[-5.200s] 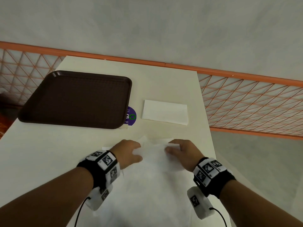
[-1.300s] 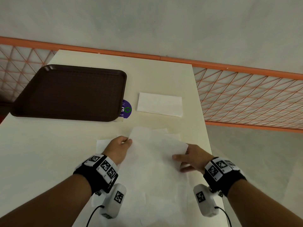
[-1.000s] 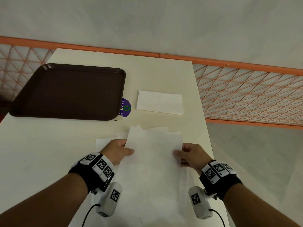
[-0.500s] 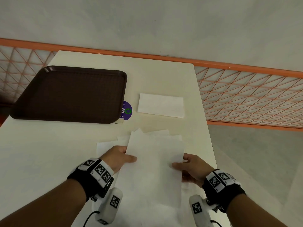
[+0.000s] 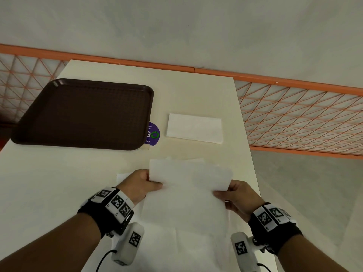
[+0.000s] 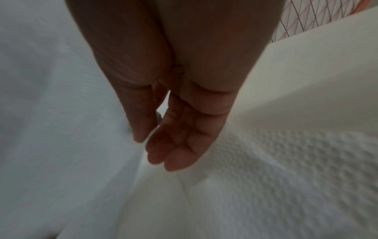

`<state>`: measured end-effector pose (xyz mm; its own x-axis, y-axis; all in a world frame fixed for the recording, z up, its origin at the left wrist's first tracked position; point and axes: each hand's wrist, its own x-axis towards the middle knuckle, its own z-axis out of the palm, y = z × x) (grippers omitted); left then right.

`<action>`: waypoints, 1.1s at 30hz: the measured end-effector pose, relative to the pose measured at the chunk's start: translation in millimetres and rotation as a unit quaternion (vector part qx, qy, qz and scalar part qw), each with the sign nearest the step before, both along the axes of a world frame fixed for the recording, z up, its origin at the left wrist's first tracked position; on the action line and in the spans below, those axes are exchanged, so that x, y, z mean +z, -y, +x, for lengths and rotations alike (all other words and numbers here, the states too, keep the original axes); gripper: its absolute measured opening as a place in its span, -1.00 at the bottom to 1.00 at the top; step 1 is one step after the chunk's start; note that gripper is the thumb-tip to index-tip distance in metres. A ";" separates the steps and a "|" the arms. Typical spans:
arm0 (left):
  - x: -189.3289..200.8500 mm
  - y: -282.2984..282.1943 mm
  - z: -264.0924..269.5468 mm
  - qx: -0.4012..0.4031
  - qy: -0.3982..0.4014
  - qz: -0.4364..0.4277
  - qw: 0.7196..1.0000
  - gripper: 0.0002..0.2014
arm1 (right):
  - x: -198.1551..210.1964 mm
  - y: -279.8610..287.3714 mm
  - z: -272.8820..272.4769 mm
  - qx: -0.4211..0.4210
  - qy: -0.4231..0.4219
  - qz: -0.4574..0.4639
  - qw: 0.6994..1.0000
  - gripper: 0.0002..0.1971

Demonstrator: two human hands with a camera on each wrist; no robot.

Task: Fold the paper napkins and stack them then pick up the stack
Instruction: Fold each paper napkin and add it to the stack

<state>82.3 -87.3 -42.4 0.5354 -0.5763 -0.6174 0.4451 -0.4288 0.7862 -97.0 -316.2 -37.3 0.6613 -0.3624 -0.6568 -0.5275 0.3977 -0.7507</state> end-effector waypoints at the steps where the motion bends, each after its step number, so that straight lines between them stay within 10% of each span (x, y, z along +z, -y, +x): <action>1: -1.5 -0.3 0.8 0.005 0.008 0.003 1.000 -0.82 | 0.0 -0.2 -0.7 0.008 -0.008 -0.005 1.000 -0.83; 16: 12.9 2.0 5.5 0.109 -0.112 0.009 0.988 -0.75 | -0.3 0.2 5.6 0.012 -0.056 0.022 0.998 -0.75; 19: 9.0 5.8 3.9 0.004 0.054 0.075 0.996 -0.87 | -4.7 -4.1 7.4 0.084 -0.066 -0.109 0.988 -0.95; 22: 2.1 9.6 -1.3 -0.182 0.266 0.155 0.934 -0.77 | -11.4 -9.7 8.3 0.174 -0.082 -0.271 0.943 -0.87; 28: -5.7 16.9 -12.8 -0.300 0.438 0.206 0.822 -0.70 | -10.4 -20.7 11.2 0.245 -0.103 -0.408 0.874 -0.81; 33: -8.8 10.2 -48.3 -0.315 0.597 0.210 0.708 -0.60 | 2.7 -44.0 11.5 0.354 -0.069 -0.574 0.735 -0.49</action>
